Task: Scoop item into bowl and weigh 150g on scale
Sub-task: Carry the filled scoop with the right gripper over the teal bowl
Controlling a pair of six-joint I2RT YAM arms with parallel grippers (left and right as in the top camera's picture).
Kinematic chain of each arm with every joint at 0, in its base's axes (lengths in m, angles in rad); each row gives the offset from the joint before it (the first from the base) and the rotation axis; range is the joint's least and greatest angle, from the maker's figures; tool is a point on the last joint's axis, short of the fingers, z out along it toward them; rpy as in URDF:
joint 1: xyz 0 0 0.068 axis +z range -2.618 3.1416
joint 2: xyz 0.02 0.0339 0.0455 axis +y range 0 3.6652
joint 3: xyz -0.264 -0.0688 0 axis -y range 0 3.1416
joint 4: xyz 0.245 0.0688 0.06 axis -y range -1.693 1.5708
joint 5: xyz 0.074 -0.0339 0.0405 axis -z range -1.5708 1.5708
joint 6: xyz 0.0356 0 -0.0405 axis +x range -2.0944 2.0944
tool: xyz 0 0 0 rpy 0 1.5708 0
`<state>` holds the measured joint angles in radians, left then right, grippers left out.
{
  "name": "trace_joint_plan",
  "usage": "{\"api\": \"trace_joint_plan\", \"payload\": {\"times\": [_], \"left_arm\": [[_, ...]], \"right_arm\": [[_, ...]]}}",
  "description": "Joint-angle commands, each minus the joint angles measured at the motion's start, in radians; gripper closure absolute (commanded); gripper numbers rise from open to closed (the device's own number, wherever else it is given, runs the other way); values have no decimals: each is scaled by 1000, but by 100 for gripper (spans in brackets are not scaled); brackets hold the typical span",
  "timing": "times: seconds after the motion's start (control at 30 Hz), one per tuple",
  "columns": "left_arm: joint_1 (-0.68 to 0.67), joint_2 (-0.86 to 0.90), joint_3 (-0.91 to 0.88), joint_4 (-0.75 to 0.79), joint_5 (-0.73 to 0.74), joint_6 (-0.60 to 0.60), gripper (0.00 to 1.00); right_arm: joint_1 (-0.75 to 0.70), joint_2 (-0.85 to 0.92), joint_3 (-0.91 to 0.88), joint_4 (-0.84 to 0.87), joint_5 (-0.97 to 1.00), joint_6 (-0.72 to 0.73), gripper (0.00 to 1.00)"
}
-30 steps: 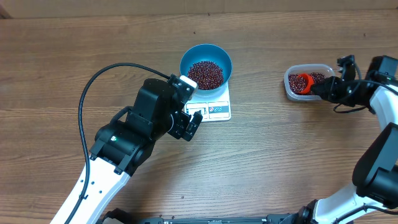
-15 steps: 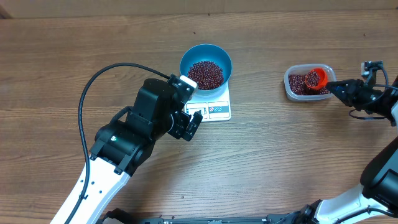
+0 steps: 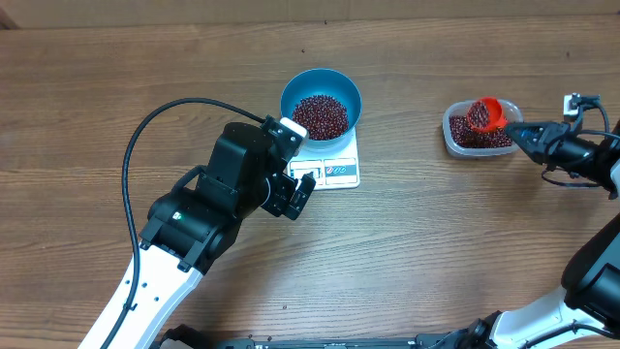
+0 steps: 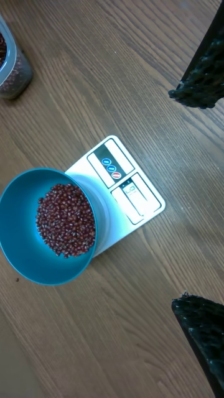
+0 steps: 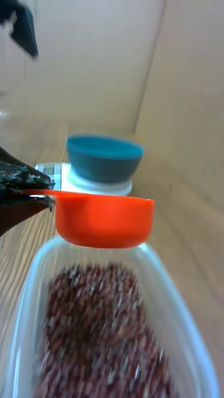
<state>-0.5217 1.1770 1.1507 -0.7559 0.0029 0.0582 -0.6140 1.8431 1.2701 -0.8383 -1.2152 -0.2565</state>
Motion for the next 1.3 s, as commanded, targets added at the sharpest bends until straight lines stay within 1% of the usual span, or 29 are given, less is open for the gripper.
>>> {"api": "trace_joint_plan", "payload": {"times": [0.0,0.17,0.27,0.4,0.5,0.63,0.67,0.77,0.87,0.97,1.03,1.23,1.27], "left_arm": [[5,-6,19,0,-10,-13,0],[5,-6,19,0,-10,-13,1],[5,-6,19,0,-10,-13,0],[5,-6,19,0,-10,-13,0],[5,-6,19,0,-10,-13,0],[5,-6,19,0,-10,-13,0],[5,-6,19,0,-10,-13,0],[5,-6,19,0,-10,-13,1],[5,-6,19,0,-10,-13,0],[5,-6,19,0,-10,-13,0],[5,-4,19,-3,-10,-13,0],[5,-1,19,-3,-10,-13,0],[5,-1,19,-3,-10,-13,0]], "right_arm": [[-2,5,-1,-3,-193,3,96],[21,5,-1,-35,-212,3,96],[63,5,-1,-47,-212,3,96],[153,5,-1,-36,-212,3,96],[226,5,-1,6,-212,4,96],[317,5,-1,114,-206,105,96],[349,5,-1,173,-195,172,96],[397,5,-1,265,-153,280,96],[472,5,-1,414,-116,435,96],[520,5,-1,513,-86,526,96],[553,5,-1,553,-36,568,96],[649,5,-1,590,143,570,96],[668,5,-1,592,198,570,96]]}}
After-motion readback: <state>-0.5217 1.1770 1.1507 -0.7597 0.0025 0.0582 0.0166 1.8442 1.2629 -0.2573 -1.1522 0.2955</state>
